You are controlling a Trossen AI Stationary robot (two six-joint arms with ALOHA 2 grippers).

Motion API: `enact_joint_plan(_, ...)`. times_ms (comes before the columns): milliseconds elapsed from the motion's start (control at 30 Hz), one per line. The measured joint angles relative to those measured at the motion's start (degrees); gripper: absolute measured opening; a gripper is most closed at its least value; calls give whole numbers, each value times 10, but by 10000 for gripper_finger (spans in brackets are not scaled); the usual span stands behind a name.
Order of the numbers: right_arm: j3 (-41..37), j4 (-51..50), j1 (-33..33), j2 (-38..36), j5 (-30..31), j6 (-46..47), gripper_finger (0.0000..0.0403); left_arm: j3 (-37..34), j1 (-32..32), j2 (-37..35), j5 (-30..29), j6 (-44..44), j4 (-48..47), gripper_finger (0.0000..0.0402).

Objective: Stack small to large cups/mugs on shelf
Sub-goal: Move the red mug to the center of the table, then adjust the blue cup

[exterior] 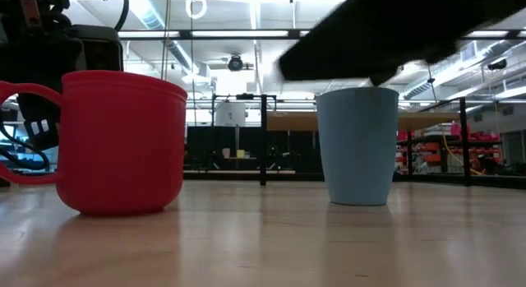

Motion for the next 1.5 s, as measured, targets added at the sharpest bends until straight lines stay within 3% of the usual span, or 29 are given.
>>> enact_joint_plan(167, 73, -28, -26, 47, -49, -40, 28, 0, 0, 0, 0, 3, 3, 44)
enact_joint_plan(367, 162, -140, -31, 75, -40, -69, 28, 0, 0, 0, 0, 9, 8, 45)
enact_joint_plan(633, 177, -200, -29, 70, -19, -56, 28, 0, 0, 0, 0, 9, 11, 45)
enact_joint_plan(867, 177, -343, -19, 36, 12, 26, 28, 0, 0, 0, 0, 11, 13, 45)
enact_joint_plan(1200, 177, -430, -17, -26, 21, 62, 28, 0, 0, 0, -11, 28, 18, 45)
enact_joint_plan(1333, 176, -482, -21, -75, -7, 96, 28, 0, 0, 0, -11, 30, 18, 45)
enact_joint_plan(1500, 177, -513, -38, -127, -90, 132, 39, 0, 0, 0, -18, 45, 16, 44)
